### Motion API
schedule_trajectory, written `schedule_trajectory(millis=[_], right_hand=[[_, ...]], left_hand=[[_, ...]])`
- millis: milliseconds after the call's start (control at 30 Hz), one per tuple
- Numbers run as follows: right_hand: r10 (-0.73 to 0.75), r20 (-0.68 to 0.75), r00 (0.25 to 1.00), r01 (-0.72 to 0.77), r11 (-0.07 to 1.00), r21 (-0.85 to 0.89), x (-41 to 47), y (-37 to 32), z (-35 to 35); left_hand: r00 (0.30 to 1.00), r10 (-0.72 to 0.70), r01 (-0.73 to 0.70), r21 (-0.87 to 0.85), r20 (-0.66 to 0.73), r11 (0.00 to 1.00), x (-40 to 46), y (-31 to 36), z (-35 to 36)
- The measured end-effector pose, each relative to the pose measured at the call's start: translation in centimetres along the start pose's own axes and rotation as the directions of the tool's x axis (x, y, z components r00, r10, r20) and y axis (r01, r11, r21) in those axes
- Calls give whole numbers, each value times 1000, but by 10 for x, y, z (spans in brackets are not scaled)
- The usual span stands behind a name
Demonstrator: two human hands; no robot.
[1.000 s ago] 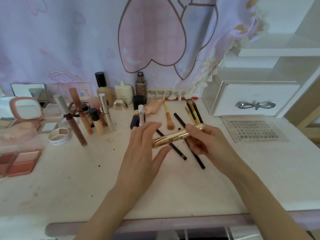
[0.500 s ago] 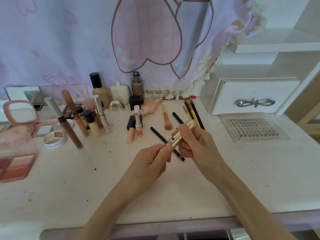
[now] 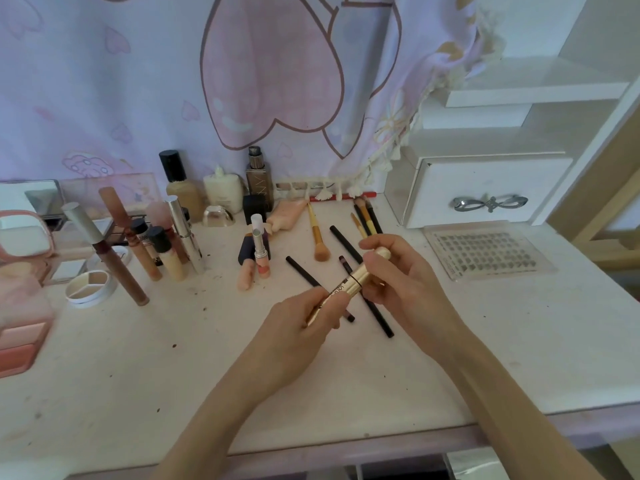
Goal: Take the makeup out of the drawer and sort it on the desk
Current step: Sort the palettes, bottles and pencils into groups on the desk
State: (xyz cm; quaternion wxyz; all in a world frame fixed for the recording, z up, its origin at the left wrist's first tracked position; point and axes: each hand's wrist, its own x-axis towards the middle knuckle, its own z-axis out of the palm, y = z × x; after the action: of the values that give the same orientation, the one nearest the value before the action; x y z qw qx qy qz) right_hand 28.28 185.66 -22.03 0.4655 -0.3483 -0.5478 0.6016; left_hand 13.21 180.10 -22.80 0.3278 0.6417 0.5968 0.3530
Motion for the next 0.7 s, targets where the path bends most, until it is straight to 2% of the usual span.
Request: schedule_trajectory(millis=[67,167,233,367,433,567,633,700], right_hand=[[6,-19,1000,-8,995,-103,0,-2,-2],[34,-158,987,-82,947,-310,-1,-4,0],[35,-187,982,-87,956,-278,-3,-5,-1],[14,-76,997,-23,992,-121,-5,-8,-8],[14,-41,999,-18,996,-83,-6,-10,-10],[-8,-159,987,-32,968,-248,-4,-10,-9],[24,-170,985,-59,977,-207,-3,-10,-11],[34,-118,992,-50,990,-135,-3,-10,-14]], left_hand=[[1000,-11,11,13,-4,1000,1,3,4],[1000,27,-26,153,-8,988,1,4,14],[999,26,-31,153,30,988,3,6,19],[980,-67,93,-130,188,987,7,15,15],[970,-99,144,-200,221,969,8,18,13],[986,-79,94,-99,146,991,9,18,20],[987,-73,84,-74,143,994,9,19,24],[983,-87,100,-73,162,992,10,19,25]])
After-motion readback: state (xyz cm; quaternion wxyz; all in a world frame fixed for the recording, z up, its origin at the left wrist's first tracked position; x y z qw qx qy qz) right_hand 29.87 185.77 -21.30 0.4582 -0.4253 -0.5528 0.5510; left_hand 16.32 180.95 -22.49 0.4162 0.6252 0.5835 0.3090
